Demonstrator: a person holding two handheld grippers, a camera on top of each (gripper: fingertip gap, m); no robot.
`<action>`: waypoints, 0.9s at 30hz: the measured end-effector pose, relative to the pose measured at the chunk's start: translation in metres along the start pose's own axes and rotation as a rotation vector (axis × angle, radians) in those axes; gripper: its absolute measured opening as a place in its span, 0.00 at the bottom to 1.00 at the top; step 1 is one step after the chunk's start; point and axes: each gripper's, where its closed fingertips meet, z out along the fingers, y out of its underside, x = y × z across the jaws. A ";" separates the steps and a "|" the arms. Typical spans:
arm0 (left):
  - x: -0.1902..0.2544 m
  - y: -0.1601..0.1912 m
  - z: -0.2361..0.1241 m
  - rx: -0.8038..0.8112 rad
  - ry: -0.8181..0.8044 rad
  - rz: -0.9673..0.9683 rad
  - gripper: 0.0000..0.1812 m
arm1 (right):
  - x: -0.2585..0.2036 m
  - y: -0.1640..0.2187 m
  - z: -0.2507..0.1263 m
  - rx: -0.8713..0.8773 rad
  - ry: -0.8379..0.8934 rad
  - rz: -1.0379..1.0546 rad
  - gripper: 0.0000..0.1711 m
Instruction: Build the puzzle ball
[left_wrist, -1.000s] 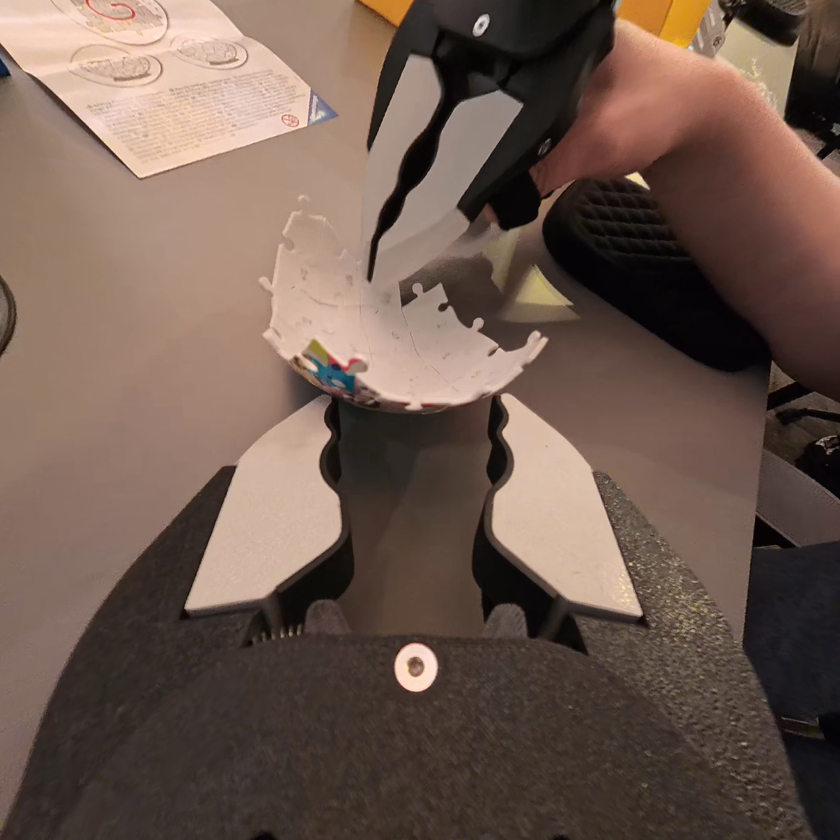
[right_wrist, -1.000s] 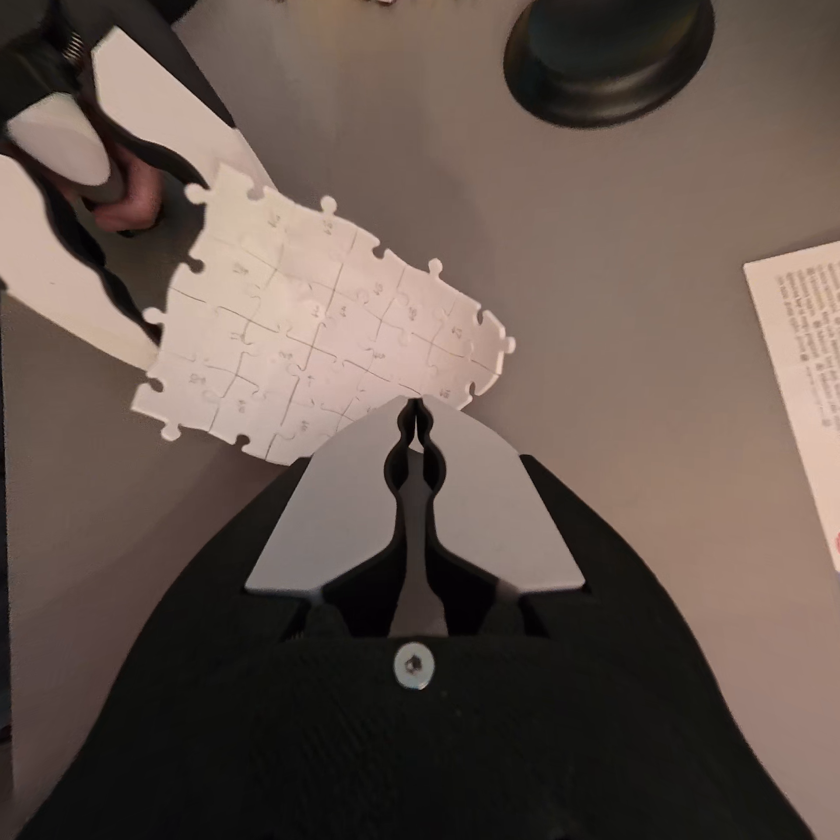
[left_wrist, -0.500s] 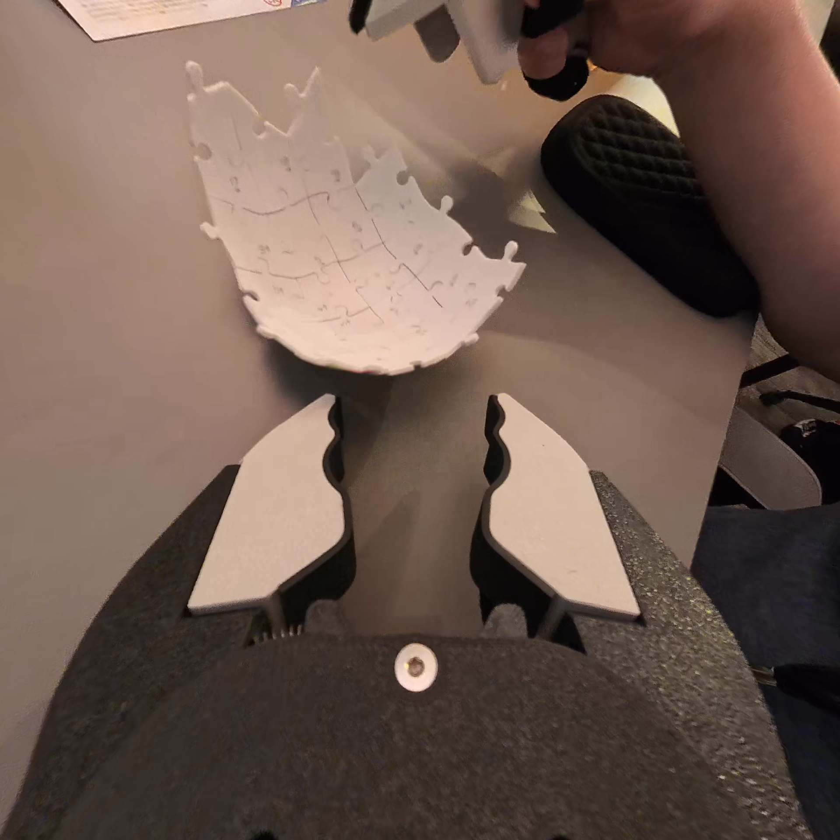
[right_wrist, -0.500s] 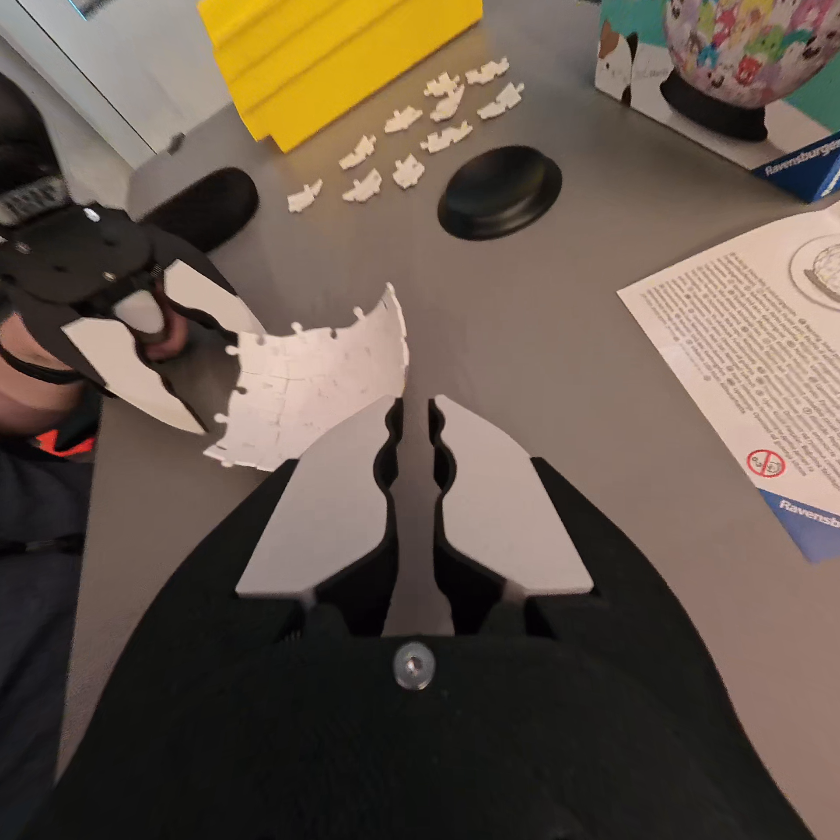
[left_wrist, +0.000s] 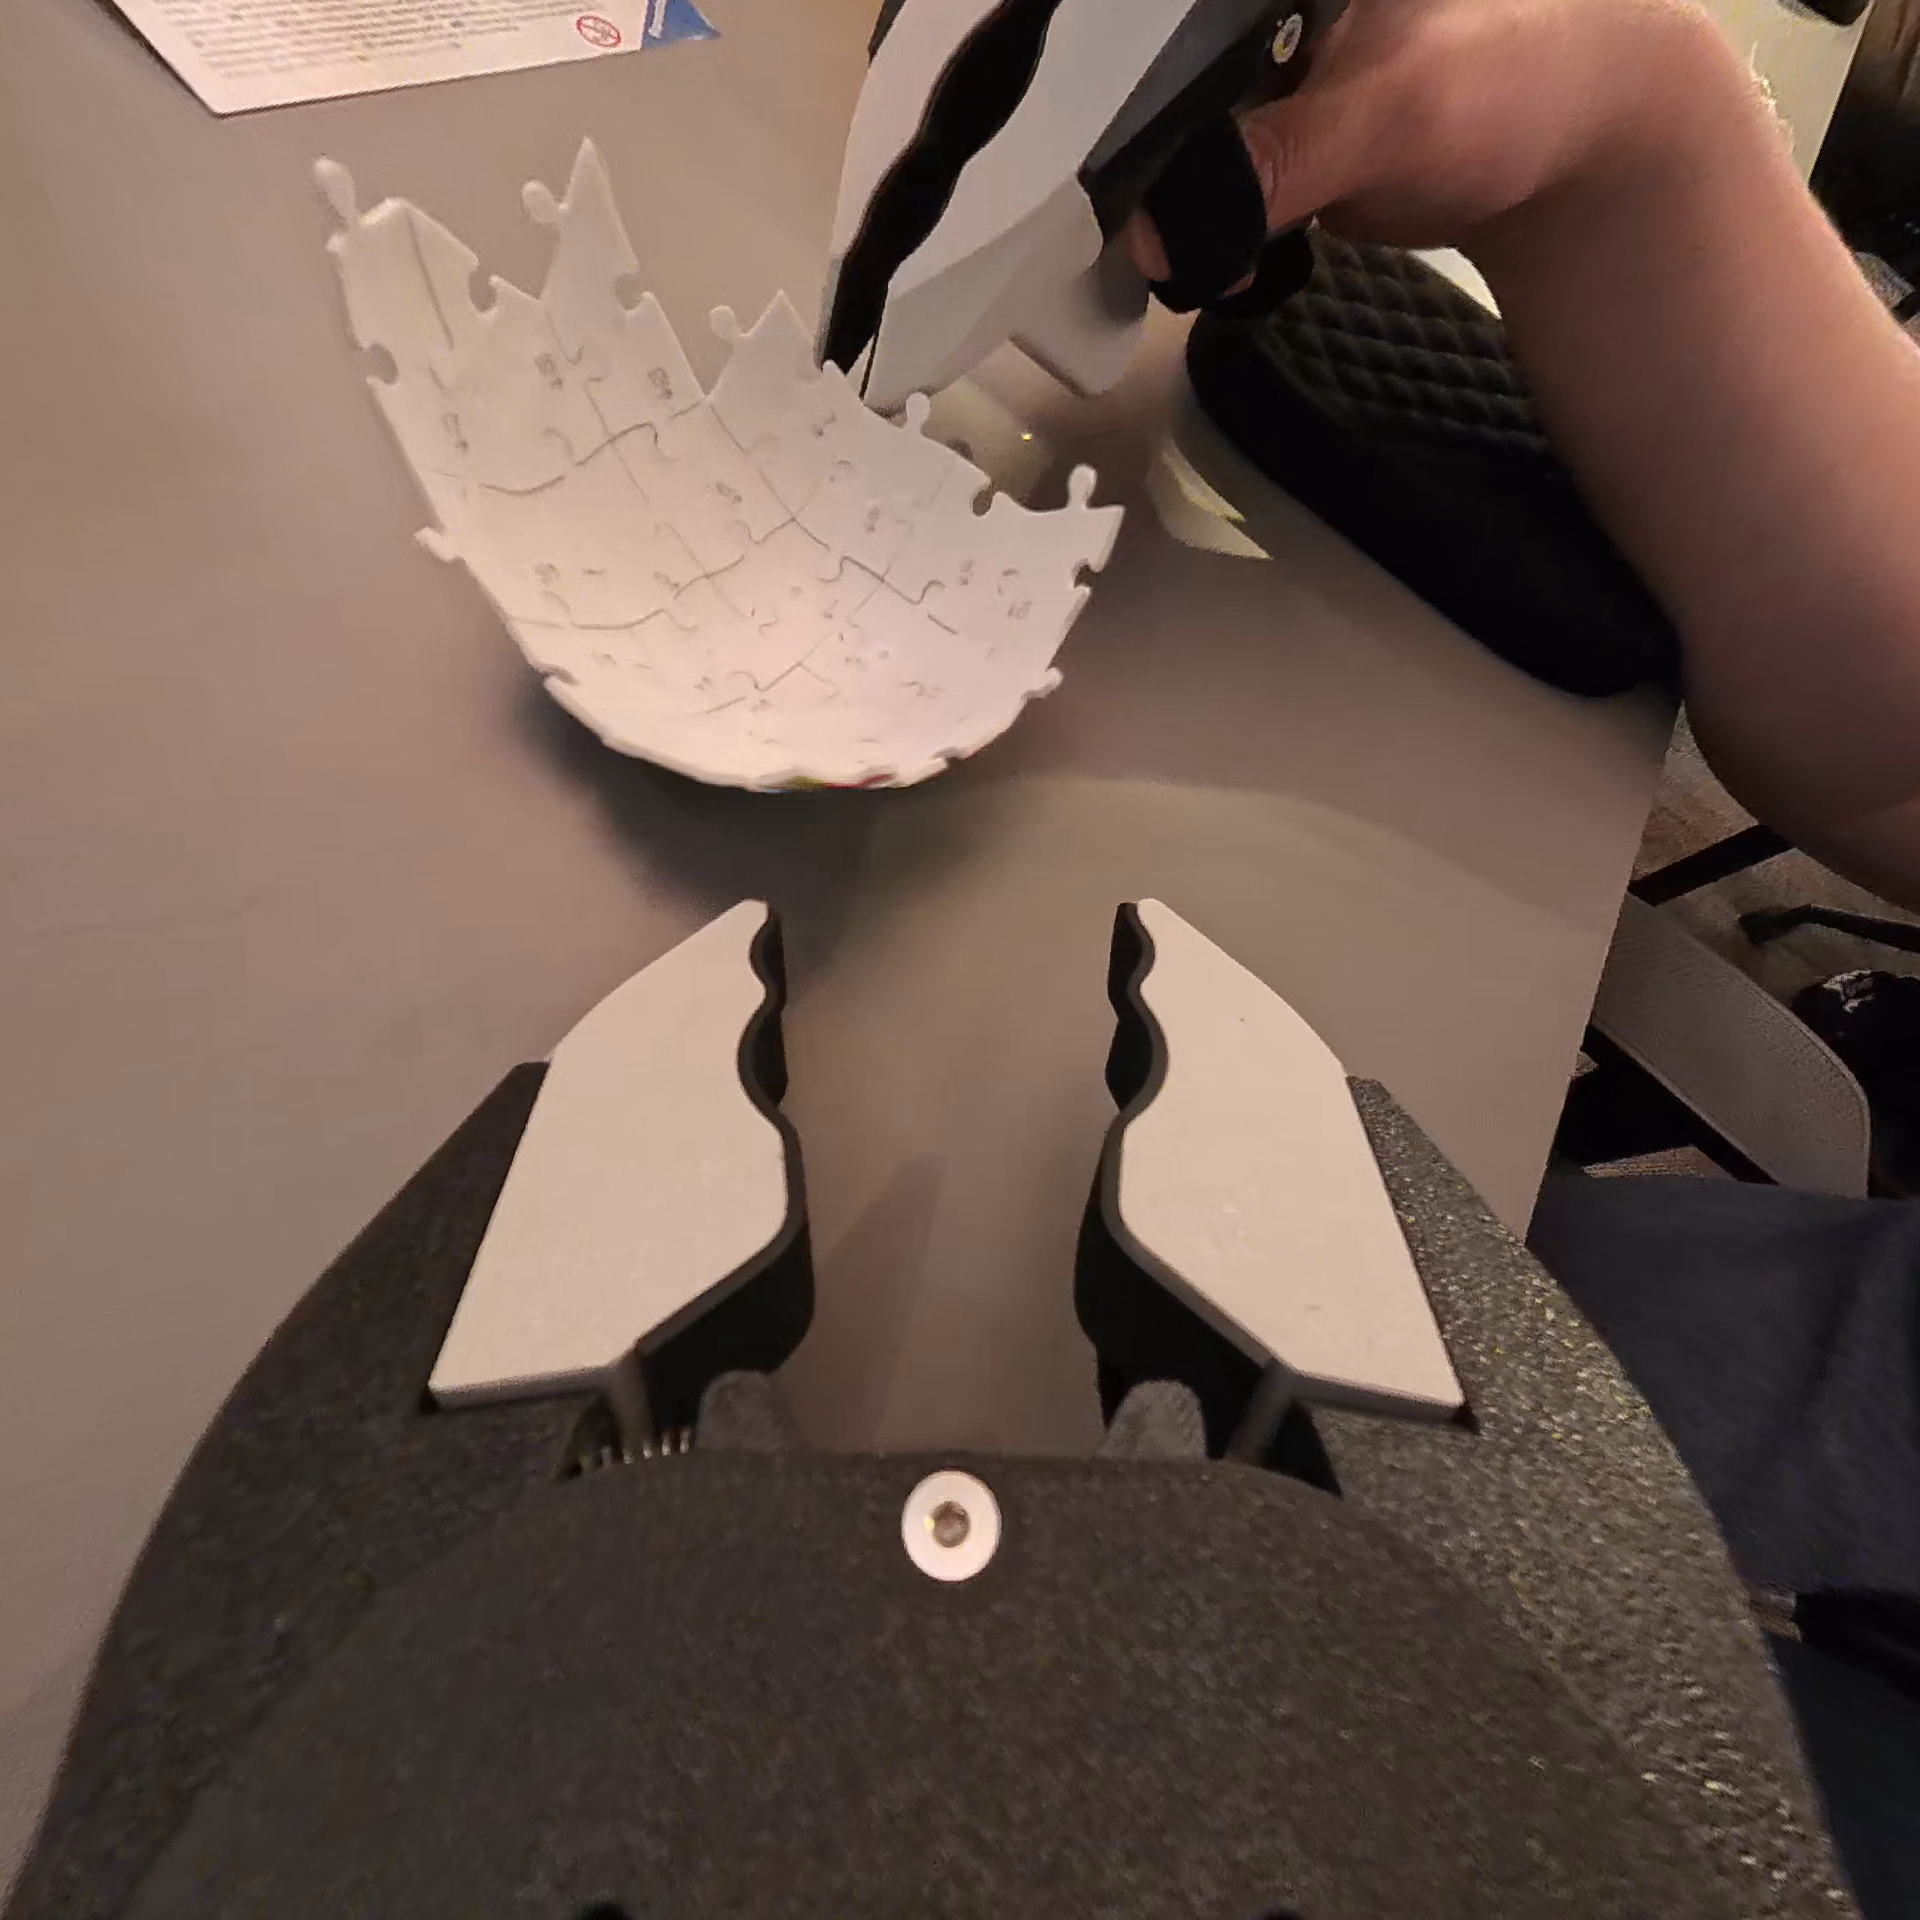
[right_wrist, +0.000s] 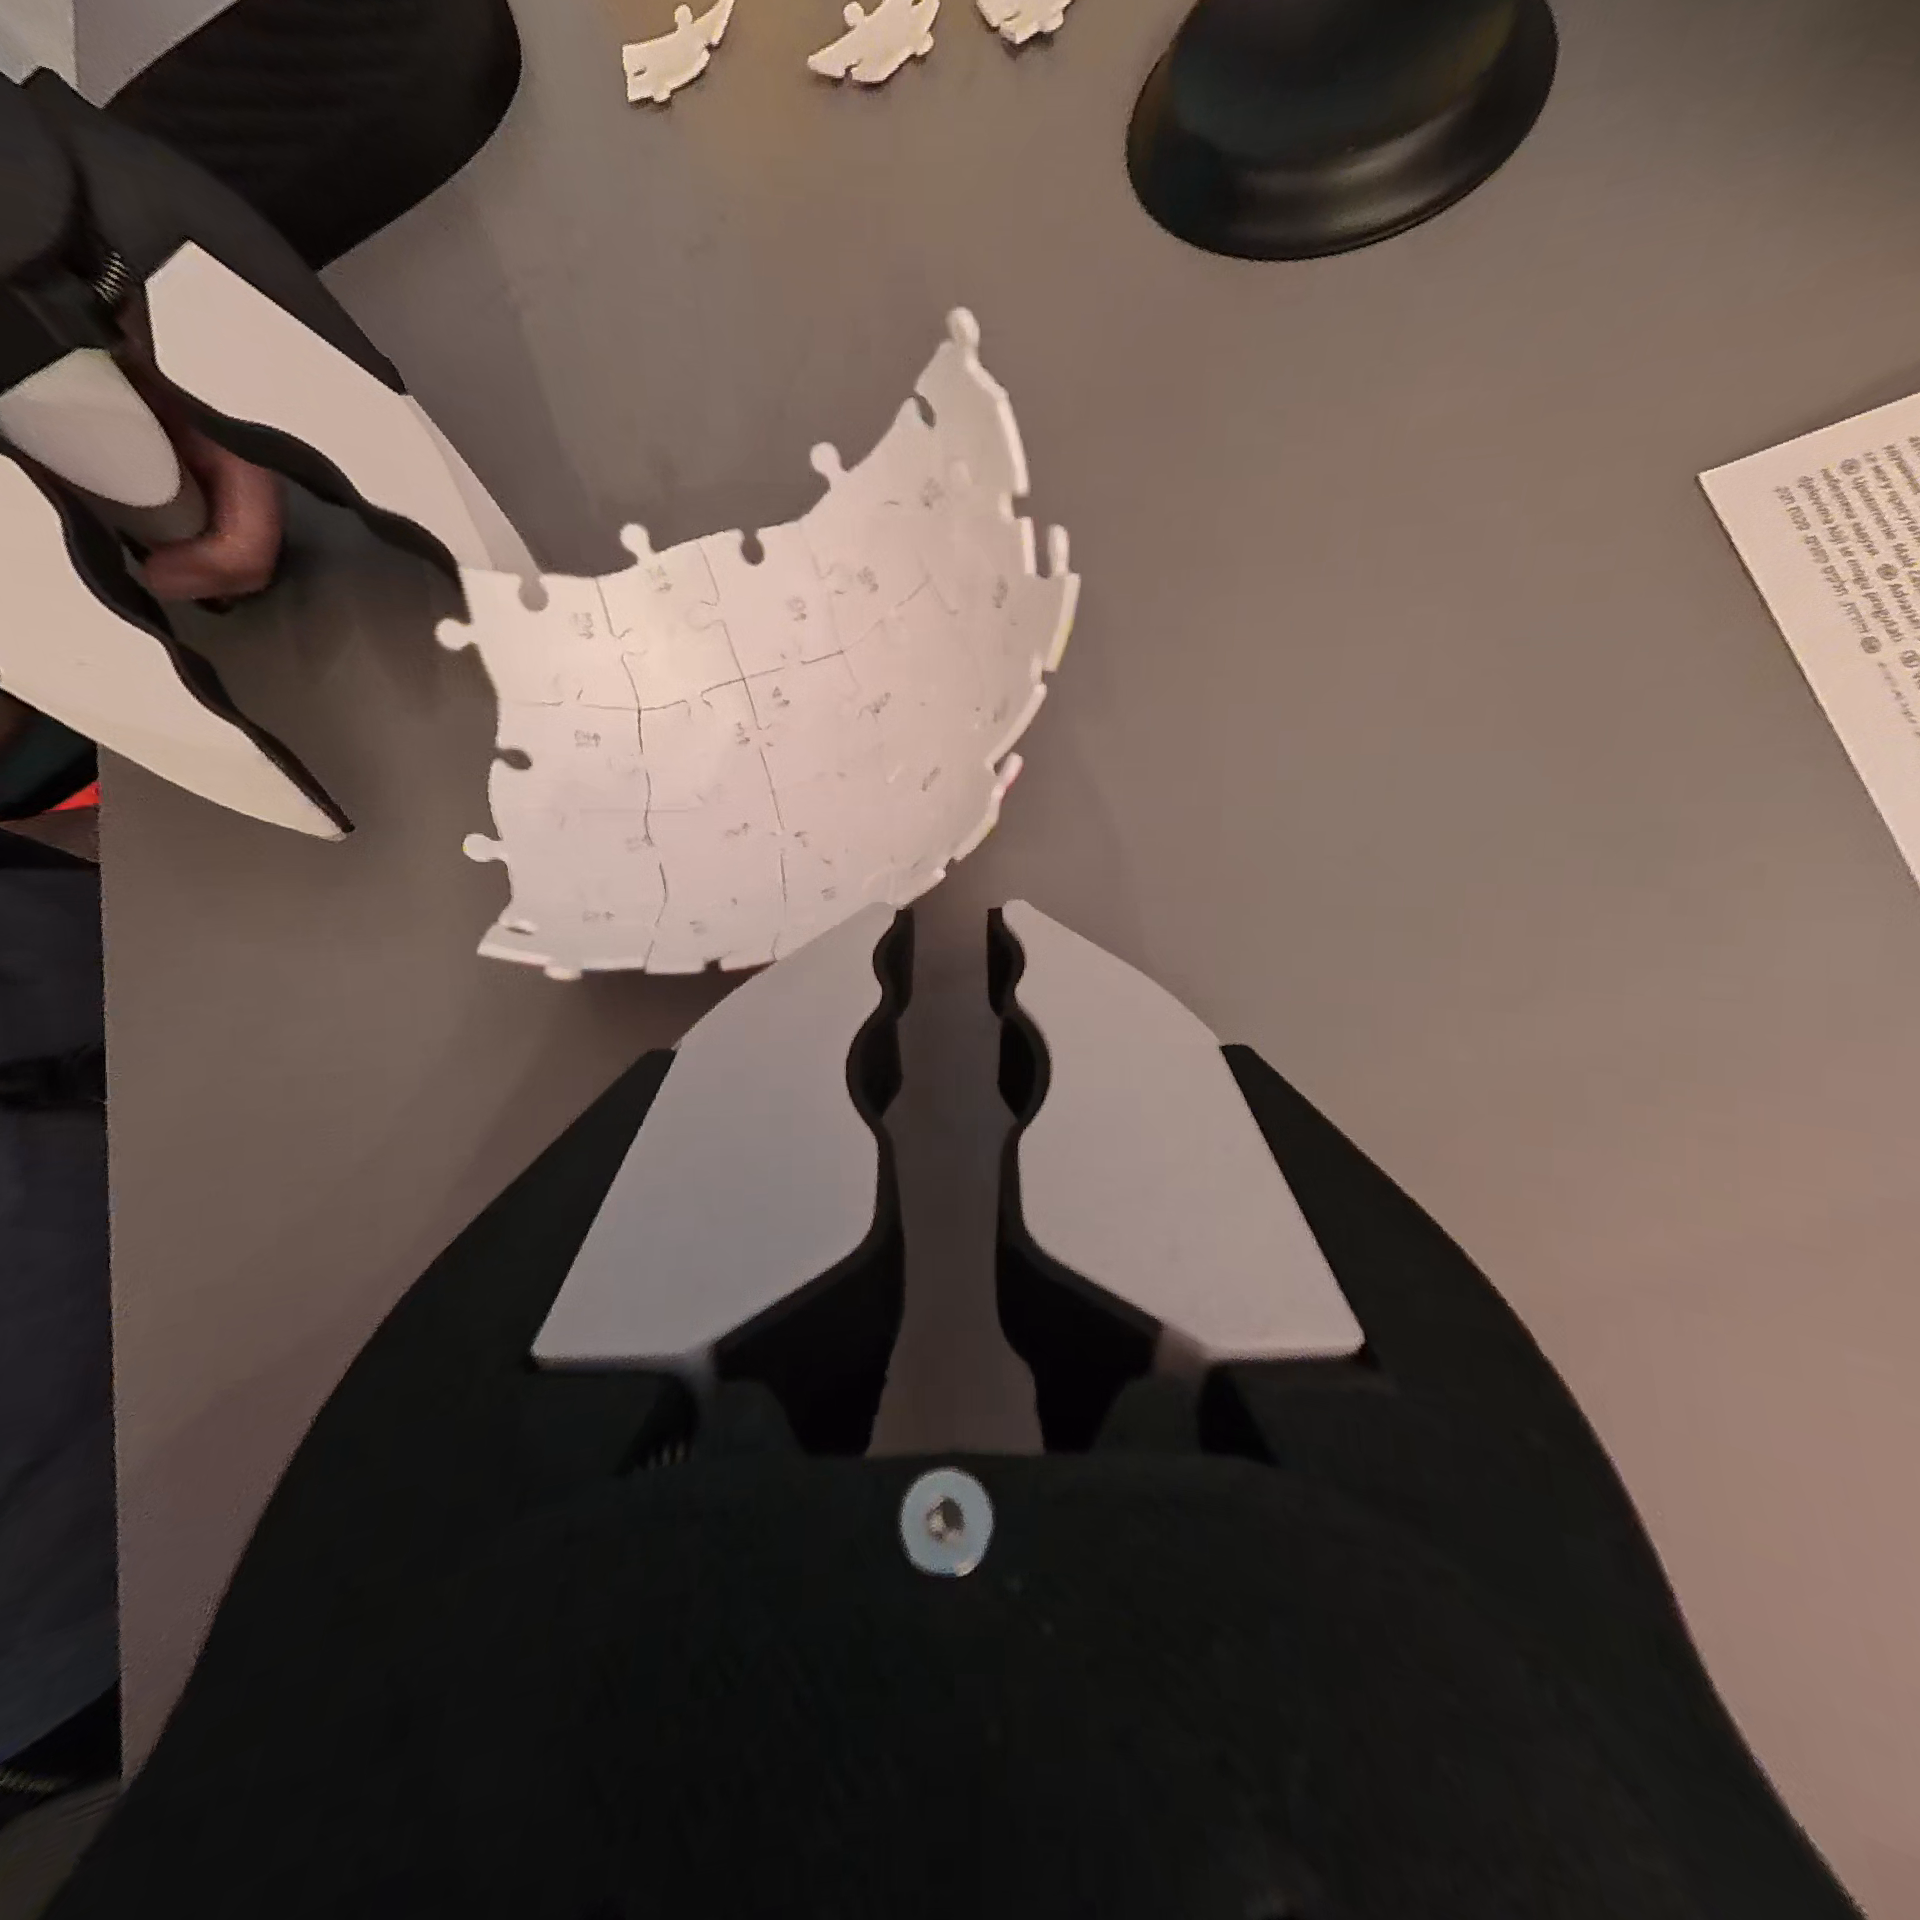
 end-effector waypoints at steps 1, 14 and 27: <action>0.002 -0.001 0.001 0.007 0.002 0.004 0.33 | -0.001 -0.001 0.000 0.002 0.002 -0.006 0.08; 0.004 -0.007 0.008 0.017 -0.023 0.007 0.33 | 0.008 -0.036 -0.014 0.211 -0.179 0.364 0.15; 0.005 -0.008 0.014 0.000 -0.006 0.006 0.33 | 0.004 -0.018 0.029 -0.143 -0.170 0.358 0.11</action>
